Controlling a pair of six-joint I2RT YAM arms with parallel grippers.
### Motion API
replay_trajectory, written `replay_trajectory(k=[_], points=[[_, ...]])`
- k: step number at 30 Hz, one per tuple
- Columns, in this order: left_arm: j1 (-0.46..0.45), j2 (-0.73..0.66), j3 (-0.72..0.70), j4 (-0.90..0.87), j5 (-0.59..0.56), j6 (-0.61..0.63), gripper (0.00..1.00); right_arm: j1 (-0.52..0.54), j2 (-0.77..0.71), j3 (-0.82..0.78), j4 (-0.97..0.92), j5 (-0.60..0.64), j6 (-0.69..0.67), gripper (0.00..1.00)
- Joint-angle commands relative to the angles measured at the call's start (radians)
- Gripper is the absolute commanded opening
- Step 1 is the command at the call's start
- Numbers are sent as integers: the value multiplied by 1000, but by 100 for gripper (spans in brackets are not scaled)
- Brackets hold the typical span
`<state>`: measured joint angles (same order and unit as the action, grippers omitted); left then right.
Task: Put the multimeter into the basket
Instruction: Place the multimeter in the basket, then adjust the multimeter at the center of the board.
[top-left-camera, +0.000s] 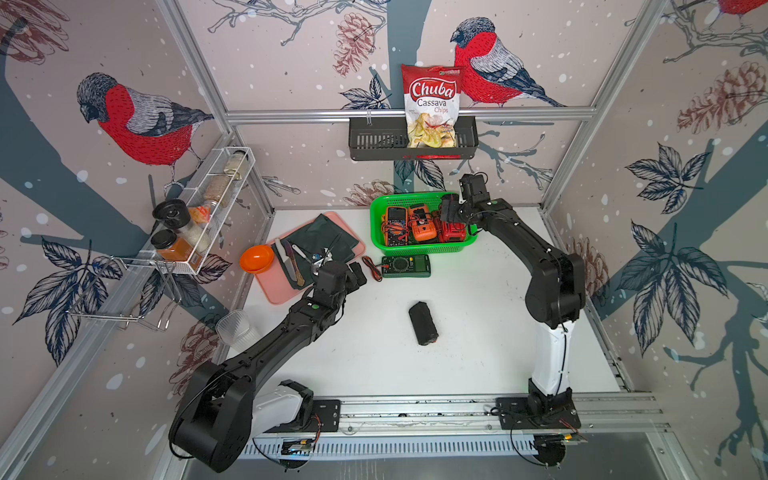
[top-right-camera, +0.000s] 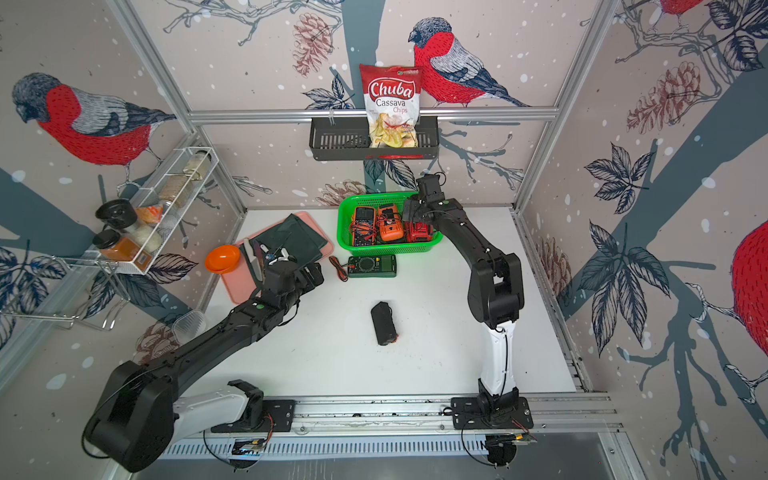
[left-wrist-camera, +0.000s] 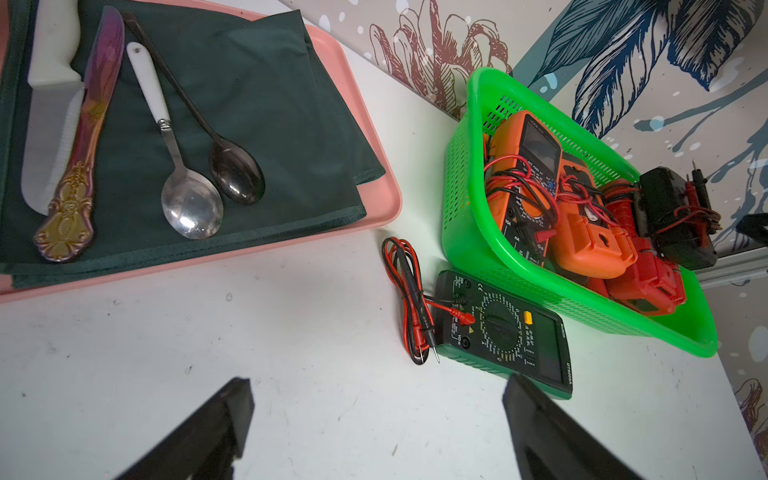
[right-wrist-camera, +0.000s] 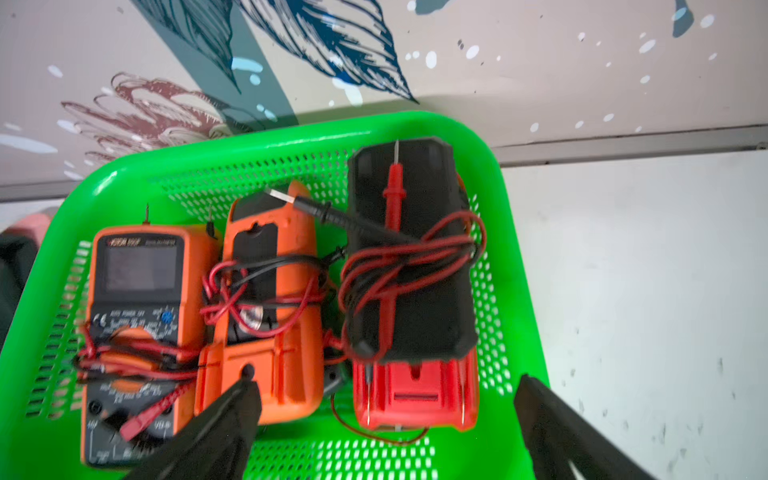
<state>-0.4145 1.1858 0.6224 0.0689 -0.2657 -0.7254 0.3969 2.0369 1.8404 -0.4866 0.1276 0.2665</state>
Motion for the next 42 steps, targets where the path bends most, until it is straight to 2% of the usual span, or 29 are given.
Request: replay_trajectory(k=[1, 6, 11, 16, 24, 30, 42], points=[[5, 6, 7, 24, -12, 5, 97, 40, -103, -135, 80, 20, -12, 100], [5, 8, 8, 2, -2, -2, 97, 143, -298, -418, 186, 22, 0, 100], [7, -16, -17, -1, -13, -10, 97, 269, -418, -616, 208, 88, 42, 100], [17, -31, -36, -5, -29, -21, 98, 416, -480, -705, 192, 164, 98, 99], [37, -57, -50, -44, -121, -37, 97, 591, -489, -763, 177, 129, 220, 90], [48, -90, -73, -43, -138, -49, 98, 620, -413, -788, 161, 117, 254, 81], [49, -84, -93, -60, -131, -44, 97, 555, -356, -800, 139, -2, 226, 78]])
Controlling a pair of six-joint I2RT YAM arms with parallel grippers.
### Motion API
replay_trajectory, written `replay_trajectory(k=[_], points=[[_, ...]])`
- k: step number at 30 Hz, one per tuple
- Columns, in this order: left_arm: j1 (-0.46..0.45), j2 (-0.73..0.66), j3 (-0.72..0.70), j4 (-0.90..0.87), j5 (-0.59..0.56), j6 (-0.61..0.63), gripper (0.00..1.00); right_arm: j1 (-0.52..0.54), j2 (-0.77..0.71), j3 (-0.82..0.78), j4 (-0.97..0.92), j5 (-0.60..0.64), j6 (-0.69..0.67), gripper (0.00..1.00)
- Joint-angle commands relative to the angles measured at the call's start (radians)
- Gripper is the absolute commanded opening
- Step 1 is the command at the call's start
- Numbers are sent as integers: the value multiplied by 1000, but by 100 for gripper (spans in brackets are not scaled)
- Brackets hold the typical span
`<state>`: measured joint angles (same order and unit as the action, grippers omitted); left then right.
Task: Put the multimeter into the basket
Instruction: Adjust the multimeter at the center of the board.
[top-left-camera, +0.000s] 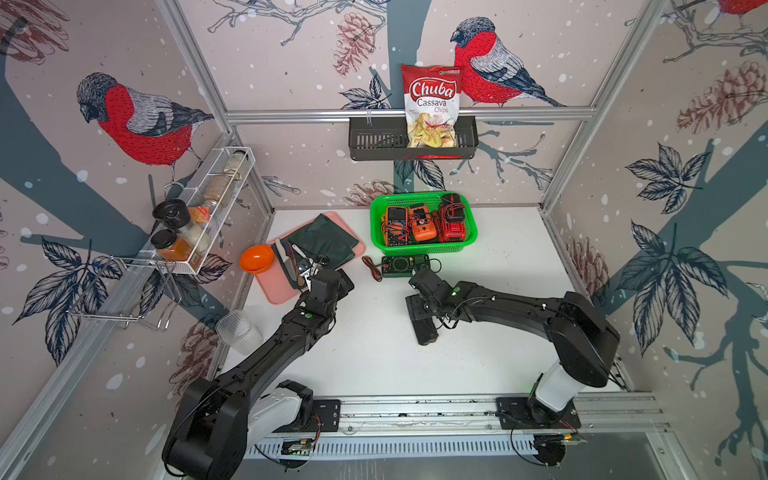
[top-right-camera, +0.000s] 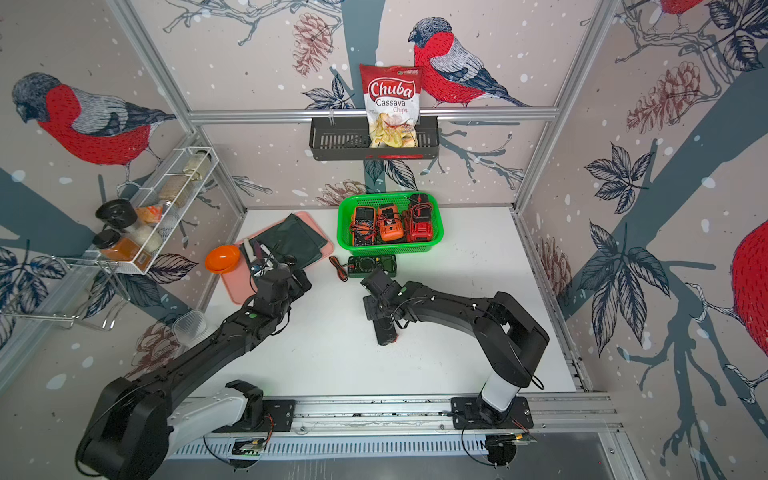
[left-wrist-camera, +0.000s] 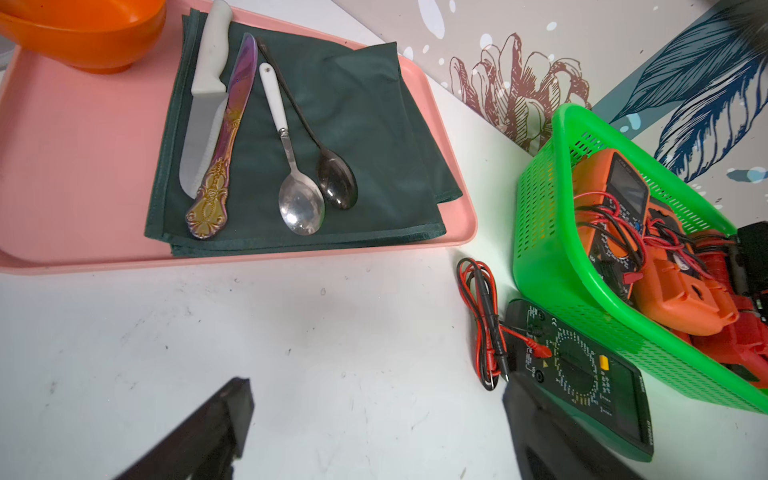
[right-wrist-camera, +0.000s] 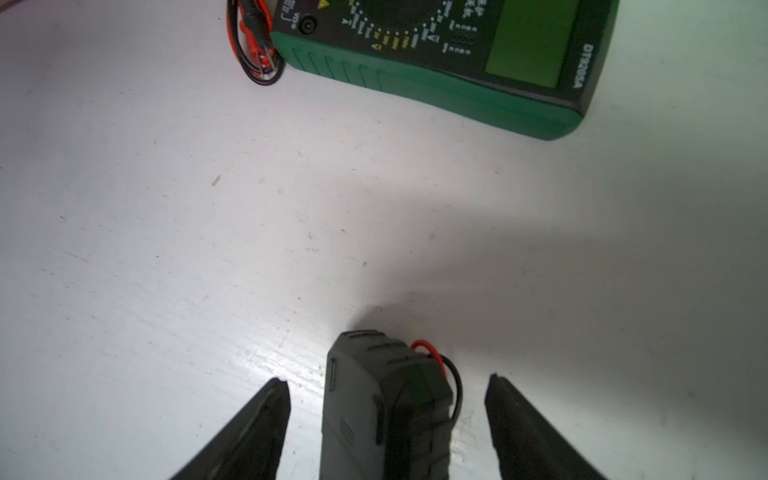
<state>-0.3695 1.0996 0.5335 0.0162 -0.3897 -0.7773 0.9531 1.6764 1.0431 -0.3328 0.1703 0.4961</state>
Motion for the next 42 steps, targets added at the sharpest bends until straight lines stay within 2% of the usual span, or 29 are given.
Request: replay_trajectory(k=[1, 10, 15, 19, 26, 31, 37, 42], points=[[4, 2, -3, -9, -6, 10, 98, -1, 1, -5, -21, -44, 0, 78], [4, 21, 2, 5, 4, 17, 97, 11, -56, -104, -36, -117, 62, 79], [4, 38, 8, 22, 18, 17, 97, 33, -60, -124, -32, -96, 68, 60], [4, 44, 12, 20, 18, 19, 97, 49, -51, -107, -58, -43, 68, 51], [4, 29, 10, 12, 4, 21, 98, 73, -58, -42, -198, 197, 95, 38], [4, 26, 9, 8, -8, 19, 97, 61, -51, -12, -295, 394, 128, 36], [4, 26, 10, 7, -13, 19, 98, 25, 41, 3, -352, 560, 162, 32], [4, 26, 7, 5, -15, 12, 97, 42, 178, 65, -428, 651, 207, 32]])
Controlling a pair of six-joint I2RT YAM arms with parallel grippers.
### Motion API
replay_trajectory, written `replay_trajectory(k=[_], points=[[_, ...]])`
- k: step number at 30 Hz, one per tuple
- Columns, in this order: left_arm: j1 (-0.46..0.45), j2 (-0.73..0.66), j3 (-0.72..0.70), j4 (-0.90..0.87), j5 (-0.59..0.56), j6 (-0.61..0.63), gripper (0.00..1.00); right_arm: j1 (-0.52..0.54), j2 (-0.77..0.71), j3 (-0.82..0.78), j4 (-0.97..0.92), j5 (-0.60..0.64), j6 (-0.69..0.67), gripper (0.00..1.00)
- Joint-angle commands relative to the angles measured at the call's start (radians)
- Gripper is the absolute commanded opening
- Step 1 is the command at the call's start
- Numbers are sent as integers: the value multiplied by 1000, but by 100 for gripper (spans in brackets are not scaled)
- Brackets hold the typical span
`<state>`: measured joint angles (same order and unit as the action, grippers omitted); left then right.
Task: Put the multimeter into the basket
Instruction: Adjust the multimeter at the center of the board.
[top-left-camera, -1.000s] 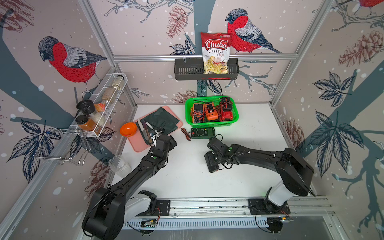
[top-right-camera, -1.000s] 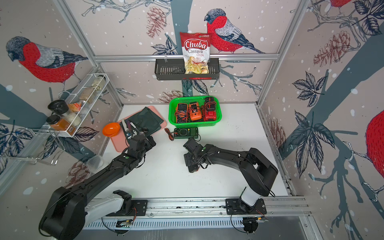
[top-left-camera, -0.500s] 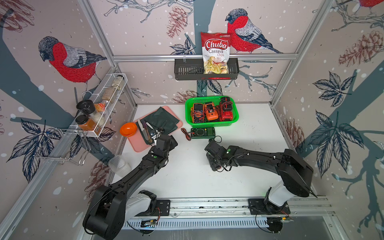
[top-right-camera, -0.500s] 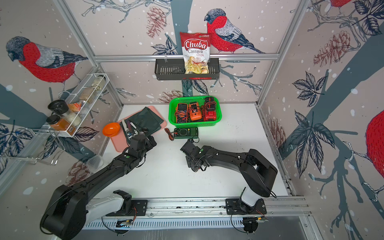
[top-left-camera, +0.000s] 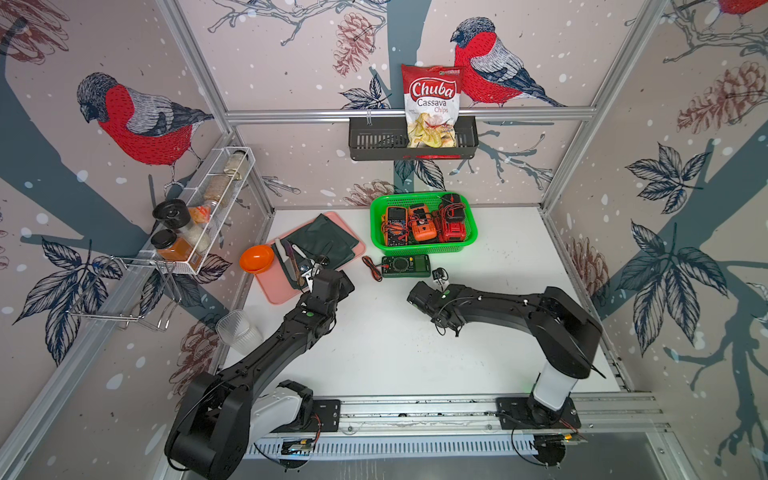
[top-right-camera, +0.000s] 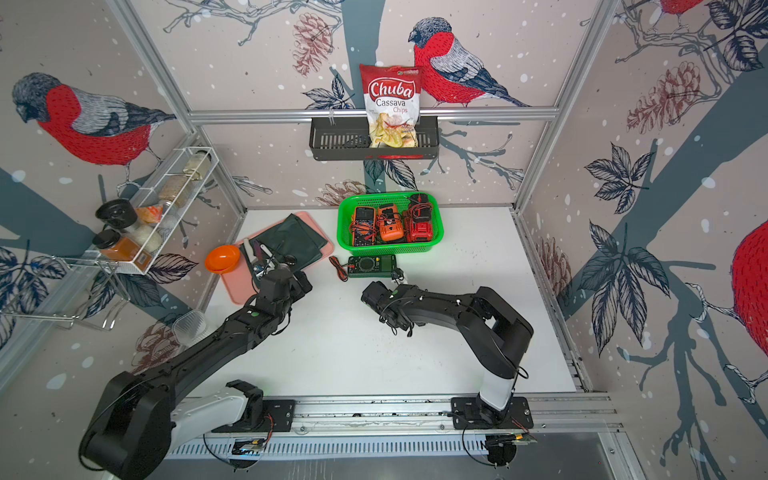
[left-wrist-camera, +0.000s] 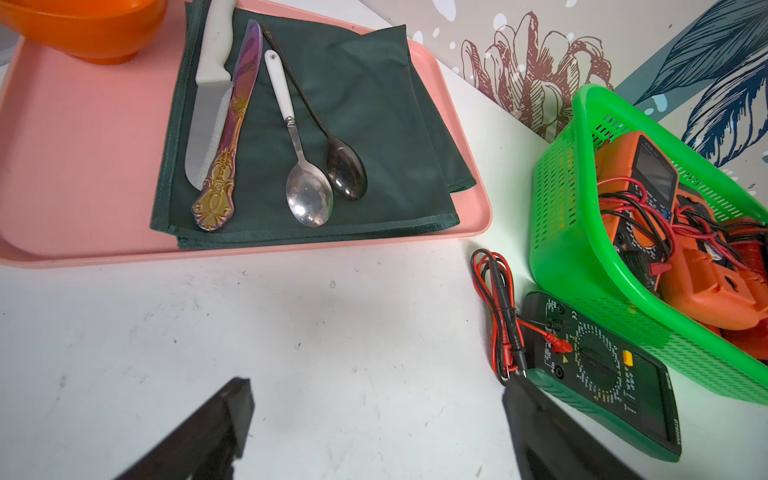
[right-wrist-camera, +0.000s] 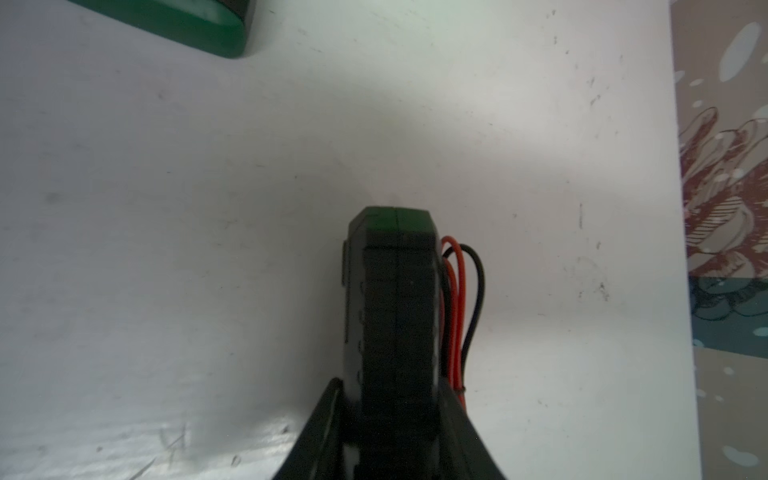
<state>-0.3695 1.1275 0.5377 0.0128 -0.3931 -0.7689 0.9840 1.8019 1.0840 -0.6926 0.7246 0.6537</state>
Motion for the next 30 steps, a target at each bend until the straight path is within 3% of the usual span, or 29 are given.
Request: replay_trajectory(k=[1, 7, 12, 16, 21, 26, 30], points=[[4, -2, 2, 8, -13, 5, 98, 22, 75, 36, -75, 106, 53, 32], [4, -1, 4, 9, -14, 2, 97, 110, 166, 108, -38, 31, 39, 51], [4, 0, 5, 13, -11, 2, 98, 156, 159, 133, 57, -90, 4, 67], [4, -2, 5, 8, -14, 5, 98, 157, 92, 129, 97, -136, -21, 73], [4, -6, 4, 2, -18, 6, 97, 89, -86, 51, 194, -244, -50, 86], [4, 4, 6, 1, -18, 10, 97, -59, -271, -93, 314, -393, -64, 99], [4, 19, 15, 0, -12, 13, 97, -183, -338, -188, 379, -519, -84, 100]])
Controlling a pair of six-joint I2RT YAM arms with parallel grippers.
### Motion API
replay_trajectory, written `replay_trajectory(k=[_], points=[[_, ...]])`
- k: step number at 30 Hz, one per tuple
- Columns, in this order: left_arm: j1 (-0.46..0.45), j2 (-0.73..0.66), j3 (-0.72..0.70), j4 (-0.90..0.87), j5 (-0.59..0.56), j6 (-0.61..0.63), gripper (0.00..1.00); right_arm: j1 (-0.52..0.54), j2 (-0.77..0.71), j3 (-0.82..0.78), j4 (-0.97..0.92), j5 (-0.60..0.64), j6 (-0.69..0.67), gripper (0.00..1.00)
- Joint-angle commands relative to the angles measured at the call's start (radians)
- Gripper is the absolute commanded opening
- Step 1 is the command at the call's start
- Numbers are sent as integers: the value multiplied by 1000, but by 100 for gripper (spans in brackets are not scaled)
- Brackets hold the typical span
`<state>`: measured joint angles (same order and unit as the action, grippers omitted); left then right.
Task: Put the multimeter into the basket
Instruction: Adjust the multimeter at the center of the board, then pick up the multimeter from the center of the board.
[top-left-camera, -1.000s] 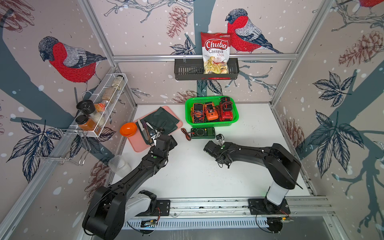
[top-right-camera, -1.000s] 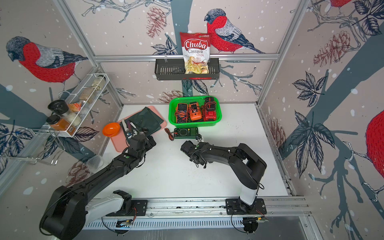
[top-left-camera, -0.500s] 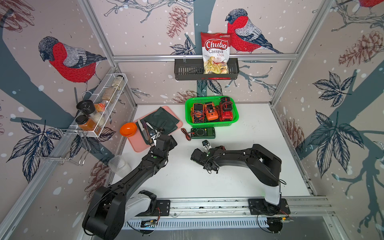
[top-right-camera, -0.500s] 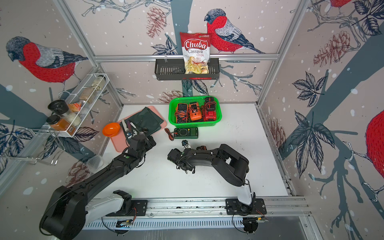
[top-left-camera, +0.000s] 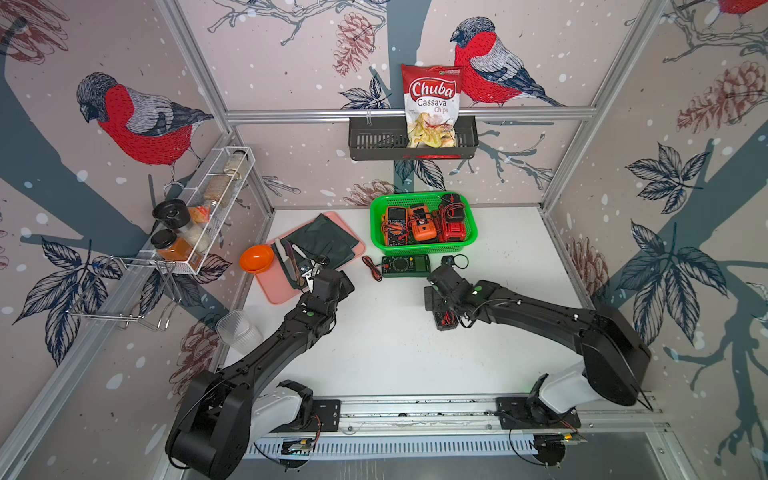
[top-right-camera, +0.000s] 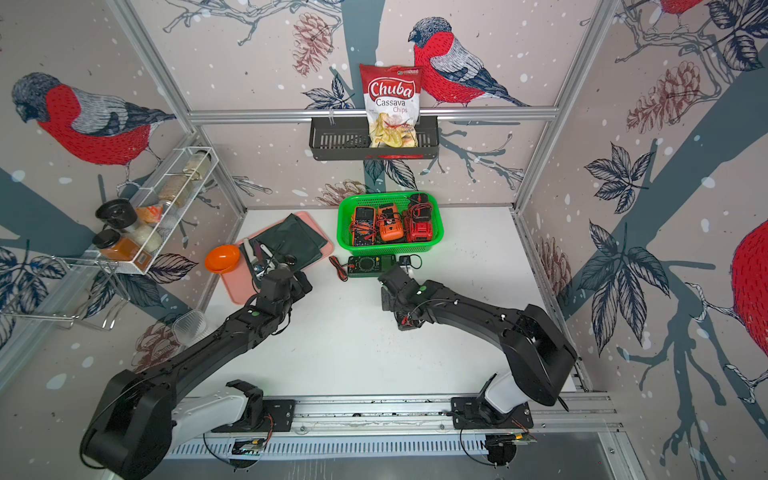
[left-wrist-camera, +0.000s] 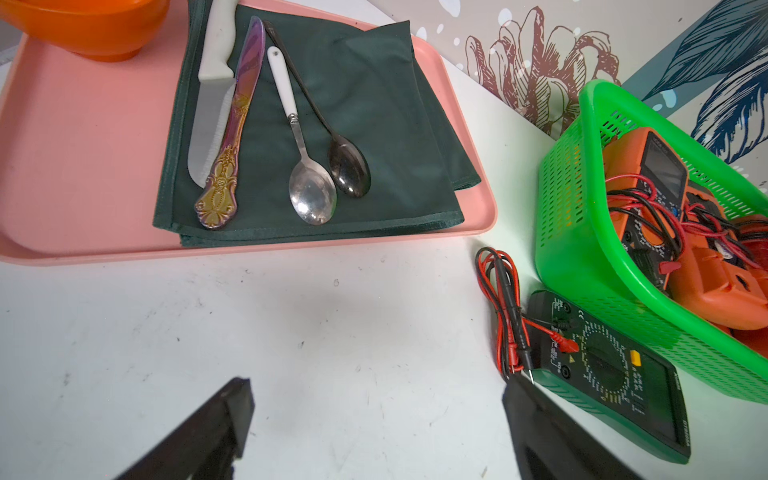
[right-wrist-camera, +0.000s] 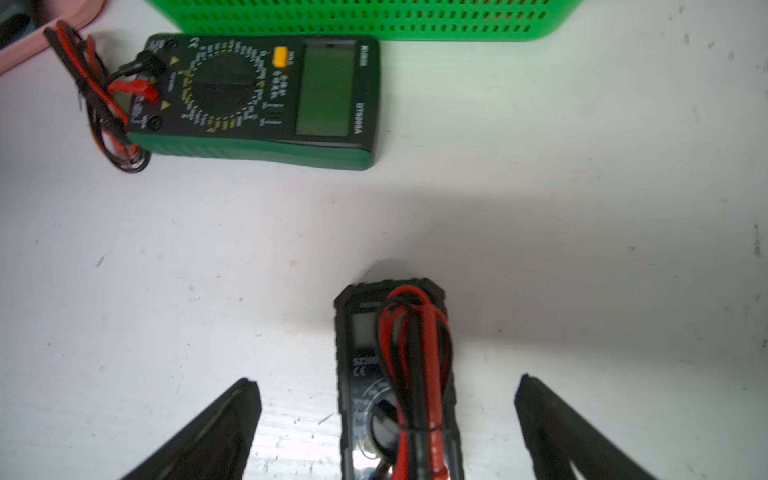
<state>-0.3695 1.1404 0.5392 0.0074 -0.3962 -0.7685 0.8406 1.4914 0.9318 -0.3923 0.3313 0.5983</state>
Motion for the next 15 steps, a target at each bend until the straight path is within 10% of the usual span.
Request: replay_trajectory(k=[1, 15], points=[[4, 10, 15, 4, -8, 14, 97, -61, -32, -49, 82, -137, -38, 100], [4, 59, 30, 20, 10, 11, 97, -112, 98, -68, 97, -217, -139, 100]])
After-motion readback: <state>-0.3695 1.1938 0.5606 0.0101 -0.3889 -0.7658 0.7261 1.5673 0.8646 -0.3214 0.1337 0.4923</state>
